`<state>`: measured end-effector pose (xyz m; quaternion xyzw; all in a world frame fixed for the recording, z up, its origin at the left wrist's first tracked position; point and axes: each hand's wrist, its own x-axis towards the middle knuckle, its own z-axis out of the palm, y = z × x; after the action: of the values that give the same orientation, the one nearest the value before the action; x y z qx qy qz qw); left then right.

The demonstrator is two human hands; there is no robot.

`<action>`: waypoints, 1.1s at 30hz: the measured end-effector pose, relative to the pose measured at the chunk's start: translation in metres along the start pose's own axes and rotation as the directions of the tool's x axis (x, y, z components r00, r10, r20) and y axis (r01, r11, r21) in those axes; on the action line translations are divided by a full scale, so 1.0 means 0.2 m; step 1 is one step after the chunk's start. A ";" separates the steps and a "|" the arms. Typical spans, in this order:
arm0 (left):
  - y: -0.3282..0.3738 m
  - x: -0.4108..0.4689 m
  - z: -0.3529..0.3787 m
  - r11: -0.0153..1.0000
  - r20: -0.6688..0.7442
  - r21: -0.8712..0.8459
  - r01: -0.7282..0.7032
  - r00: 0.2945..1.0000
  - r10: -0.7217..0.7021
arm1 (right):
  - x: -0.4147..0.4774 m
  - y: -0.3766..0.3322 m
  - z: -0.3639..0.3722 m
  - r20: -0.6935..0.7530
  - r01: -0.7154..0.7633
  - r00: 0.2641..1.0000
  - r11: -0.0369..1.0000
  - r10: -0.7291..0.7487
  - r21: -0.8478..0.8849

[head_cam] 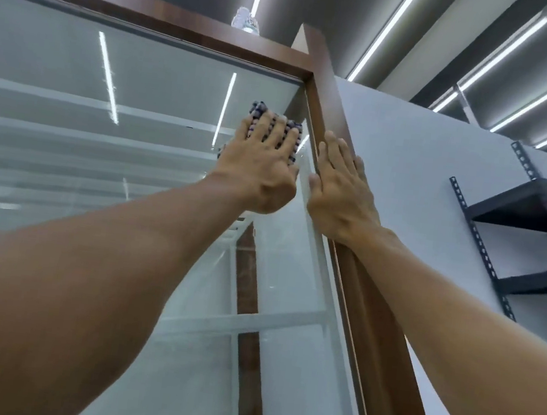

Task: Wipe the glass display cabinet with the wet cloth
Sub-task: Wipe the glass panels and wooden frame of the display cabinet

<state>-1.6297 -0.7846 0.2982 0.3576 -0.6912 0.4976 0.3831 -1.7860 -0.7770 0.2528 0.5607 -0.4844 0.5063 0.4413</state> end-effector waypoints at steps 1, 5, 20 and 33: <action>0.05 0.02 0.01 1.000 0.008 -0.001 -0.014 1.000 0.014 | 0.00 0.01 -0.01 -0.014 -0.004 1.000 0.998 0.005 0.061; 0.18 0.05 0.02 0.999 0.032 0.030 -0.035 0.999 0.034 | -0.03 0.04 -0.01 -0.040 -0.006 0.999 0.989 0.012 0.147; 0.09 -0.20 0.02 0.996 0.024 0.020 -0.082 0.996 0.082 | -0.14 0.00 0.01 -0.020 -0.034 0.999 0.998 0.035 0.046; -0.52 -0.59 -0.15 0.994 0.007 0.003 0.113 0.994 -0.113 | -0.04 -0.81 0.13 0.062 0.099 0.992 0.988 -0.107 0.122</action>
<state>-1.4802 -0.7694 0.2436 0.3984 -0.6706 0.4745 0.4079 -1.6227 -0.7786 0.2414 0.6273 -0.4384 0.4912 0.4159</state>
